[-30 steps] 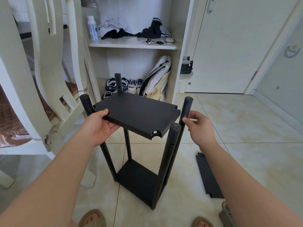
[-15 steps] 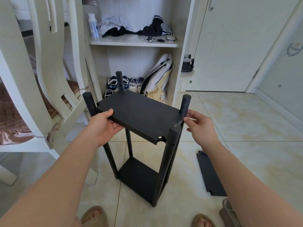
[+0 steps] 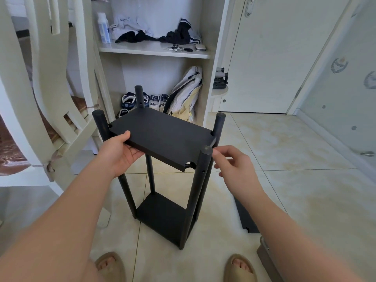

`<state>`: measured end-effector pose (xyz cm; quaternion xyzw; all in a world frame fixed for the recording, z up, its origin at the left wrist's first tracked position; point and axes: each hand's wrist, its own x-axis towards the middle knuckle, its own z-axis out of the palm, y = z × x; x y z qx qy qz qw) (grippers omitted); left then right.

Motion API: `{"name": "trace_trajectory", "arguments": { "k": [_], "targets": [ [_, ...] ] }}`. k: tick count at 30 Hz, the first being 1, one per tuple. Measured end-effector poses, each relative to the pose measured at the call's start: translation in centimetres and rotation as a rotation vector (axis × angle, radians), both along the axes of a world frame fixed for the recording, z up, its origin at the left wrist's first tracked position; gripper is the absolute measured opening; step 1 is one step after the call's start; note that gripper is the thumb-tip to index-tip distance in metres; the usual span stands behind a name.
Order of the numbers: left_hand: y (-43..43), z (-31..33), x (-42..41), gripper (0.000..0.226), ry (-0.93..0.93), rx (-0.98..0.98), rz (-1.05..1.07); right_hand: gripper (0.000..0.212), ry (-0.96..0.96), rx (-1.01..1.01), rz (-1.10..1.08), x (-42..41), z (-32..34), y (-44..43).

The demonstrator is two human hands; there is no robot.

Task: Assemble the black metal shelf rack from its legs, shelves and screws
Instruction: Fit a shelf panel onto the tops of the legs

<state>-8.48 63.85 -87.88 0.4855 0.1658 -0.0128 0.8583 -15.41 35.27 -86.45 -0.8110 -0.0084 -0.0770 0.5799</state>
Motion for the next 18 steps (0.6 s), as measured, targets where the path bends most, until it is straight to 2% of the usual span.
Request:
{"name": "trace_trajectory", "arguments": {
  "k": [3, 6, 11, 15, 18],
  "targets": [
    [0.0, 0.1, -0.2, 0.026, 0.002, -0.013, 0.003, 0.016, -0.089, 0.013, 0.057, -2.2, 0.5, 0.7],
    [-0.1, 0.1, -0.3, 0.025, -0.005, -0.022, 0.004, 0.007, -0.135, -0.066, 0.086, -2.7, 0.3, 1.1],
    [-0.3, 0.1, -0.5, 0.024, -0.016, -0.035, 0.032, 0.028, -0.154, -0.323, 0.088, -1.8, -0.6, 1.9],
    [-1.3, 0.3, -0.5, 0.027, -0.015, -0.073, 0.078, 0.029, -0.158, -0.293, 0.052, -0.2, -0.6, 0.7],
    [-2.8, 0.4, -0.5, 0.026, -0.021, -0.089, 0.104, 0.022, -0.133, -0.251, 0.005, 1.4, -0.5, -0.9]
  ]
}}
